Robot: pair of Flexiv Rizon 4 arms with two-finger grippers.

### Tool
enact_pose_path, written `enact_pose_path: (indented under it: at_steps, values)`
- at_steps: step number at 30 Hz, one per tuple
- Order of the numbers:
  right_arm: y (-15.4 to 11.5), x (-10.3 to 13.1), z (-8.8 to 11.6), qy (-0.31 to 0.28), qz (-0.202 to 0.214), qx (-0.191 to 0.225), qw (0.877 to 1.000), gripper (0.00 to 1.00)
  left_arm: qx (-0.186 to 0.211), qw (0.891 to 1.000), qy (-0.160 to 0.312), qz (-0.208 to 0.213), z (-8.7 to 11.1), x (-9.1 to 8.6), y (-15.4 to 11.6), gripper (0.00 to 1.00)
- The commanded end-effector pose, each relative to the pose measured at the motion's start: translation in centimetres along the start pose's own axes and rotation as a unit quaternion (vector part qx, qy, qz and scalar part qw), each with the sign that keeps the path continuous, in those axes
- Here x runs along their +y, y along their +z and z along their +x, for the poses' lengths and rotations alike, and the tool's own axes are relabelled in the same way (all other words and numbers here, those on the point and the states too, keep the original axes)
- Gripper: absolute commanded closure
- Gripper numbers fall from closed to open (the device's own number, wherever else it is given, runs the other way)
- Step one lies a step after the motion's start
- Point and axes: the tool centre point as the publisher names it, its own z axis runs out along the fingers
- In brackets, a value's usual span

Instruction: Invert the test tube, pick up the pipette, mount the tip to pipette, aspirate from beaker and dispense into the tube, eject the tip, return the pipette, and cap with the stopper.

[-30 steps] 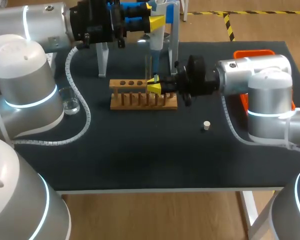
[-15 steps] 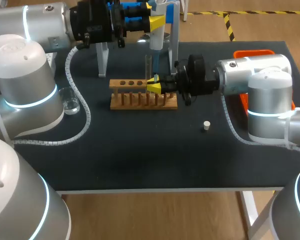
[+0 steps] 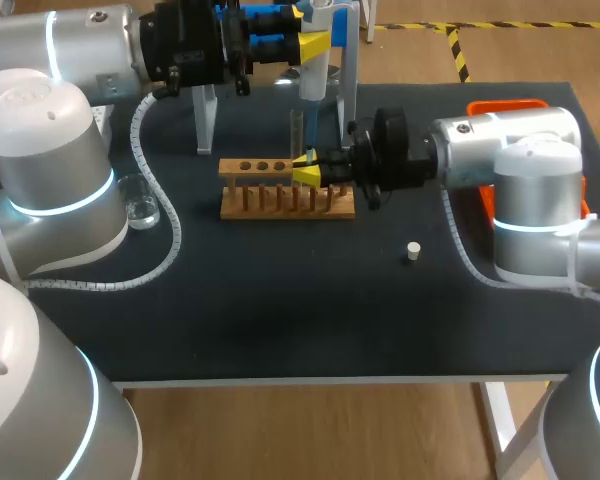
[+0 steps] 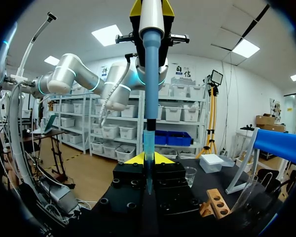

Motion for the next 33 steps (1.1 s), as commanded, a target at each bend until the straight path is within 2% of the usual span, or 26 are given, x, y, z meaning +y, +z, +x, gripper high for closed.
enact_pose_path:
  at_steps: [1, 33]
  values:
    - [0.04, 0.04, -0.14, 0.0, 0.001, 0.001, 1.0, 1.0, 0.0, 1.0, 0.0, 0.001, -0.01, 0.09, -0.07, 1.0]
    - [0.09, 0.15, -0.05, -0.011, -0.001, 0.002, 1.0, 1.0, 0.0, 1.0, 0.0, 0.001, -0.01, 0.09, -0.07, 1.0]
